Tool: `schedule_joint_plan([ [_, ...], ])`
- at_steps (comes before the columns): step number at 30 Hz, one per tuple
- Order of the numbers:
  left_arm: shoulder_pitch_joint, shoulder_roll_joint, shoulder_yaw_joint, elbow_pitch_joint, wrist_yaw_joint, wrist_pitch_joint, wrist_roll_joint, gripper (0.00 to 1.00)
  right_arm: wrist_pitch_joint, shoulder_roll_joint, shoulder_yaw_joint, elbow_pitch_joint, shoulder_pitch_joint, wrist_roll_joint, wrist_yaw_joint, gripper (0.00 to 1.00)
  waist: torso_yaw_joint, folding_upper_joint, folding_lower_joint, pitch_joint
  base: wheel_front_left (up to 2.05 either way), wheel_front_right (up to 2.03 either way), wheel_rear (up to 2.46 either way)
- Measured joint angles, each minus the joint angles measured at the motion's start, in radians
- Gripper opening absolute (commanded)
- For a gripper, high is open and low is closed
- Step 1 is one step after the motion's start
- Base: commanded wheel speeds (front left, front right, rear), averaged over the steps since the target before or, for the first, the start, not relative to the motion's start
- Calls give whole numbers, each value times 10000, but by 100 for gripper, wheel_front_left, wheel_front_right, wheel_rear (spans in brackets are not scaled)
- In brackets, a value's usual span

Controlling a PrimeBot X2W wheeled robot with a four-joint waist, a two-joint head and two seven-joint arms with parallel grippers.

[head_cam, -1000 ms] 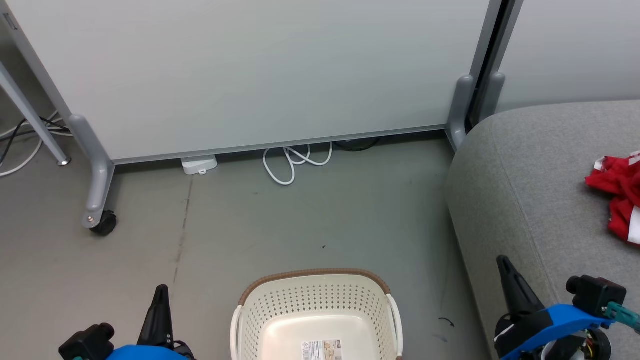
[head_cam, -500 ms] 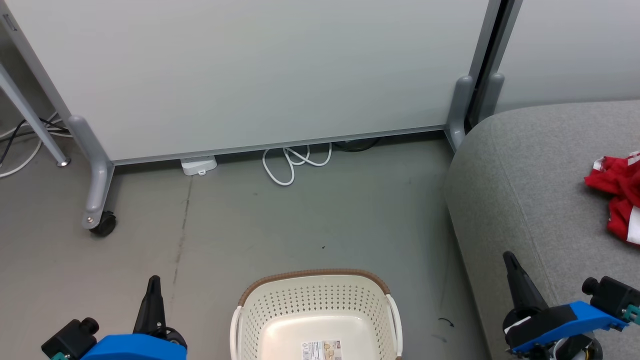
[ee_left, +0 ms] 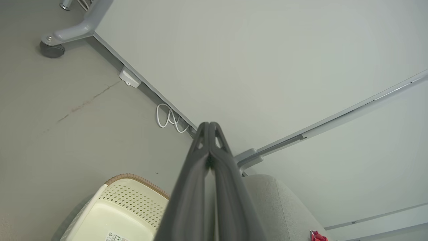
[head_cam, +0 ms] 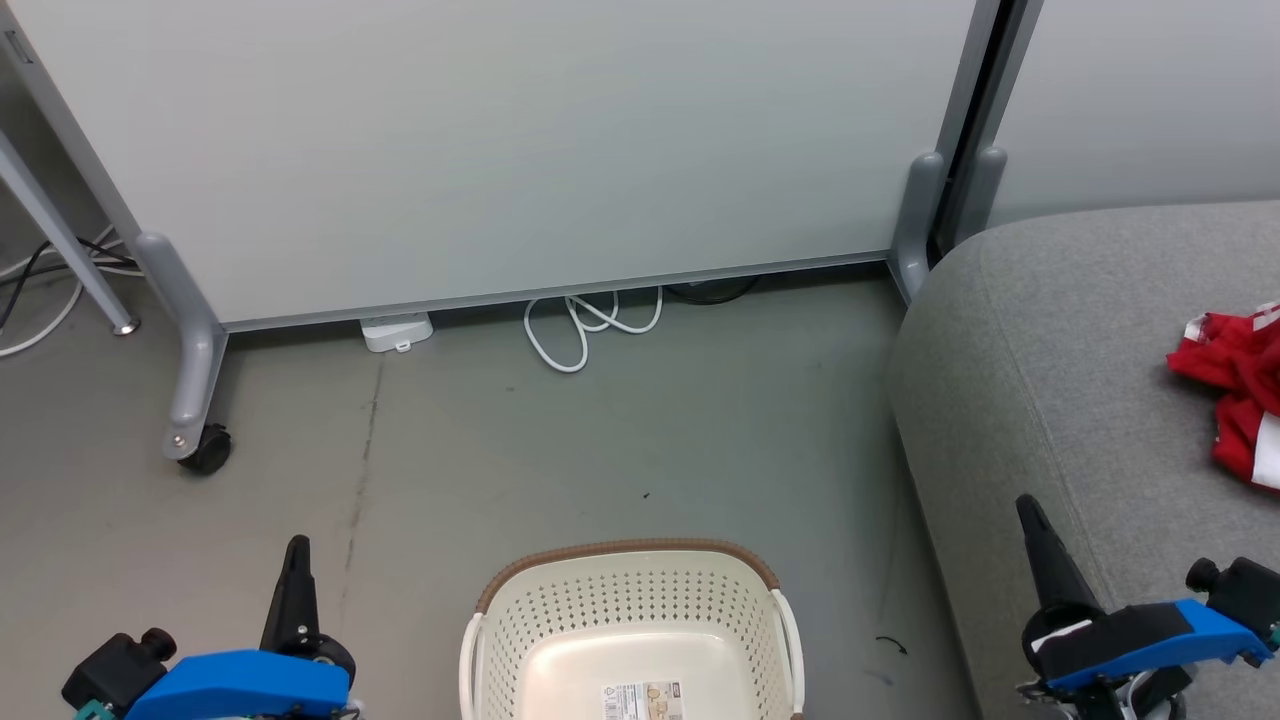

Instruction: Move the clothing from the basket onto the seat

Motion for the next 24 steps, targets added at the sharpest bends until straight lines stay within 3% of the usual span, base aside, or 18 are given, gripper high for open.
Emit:
schedule_joint_plan([
  [24,-272,-127,343,-280,-2,639,-2196,0,253,0,-148,-35,-156,2579,0,0,-26,0,0,-24,0,0,0],
])
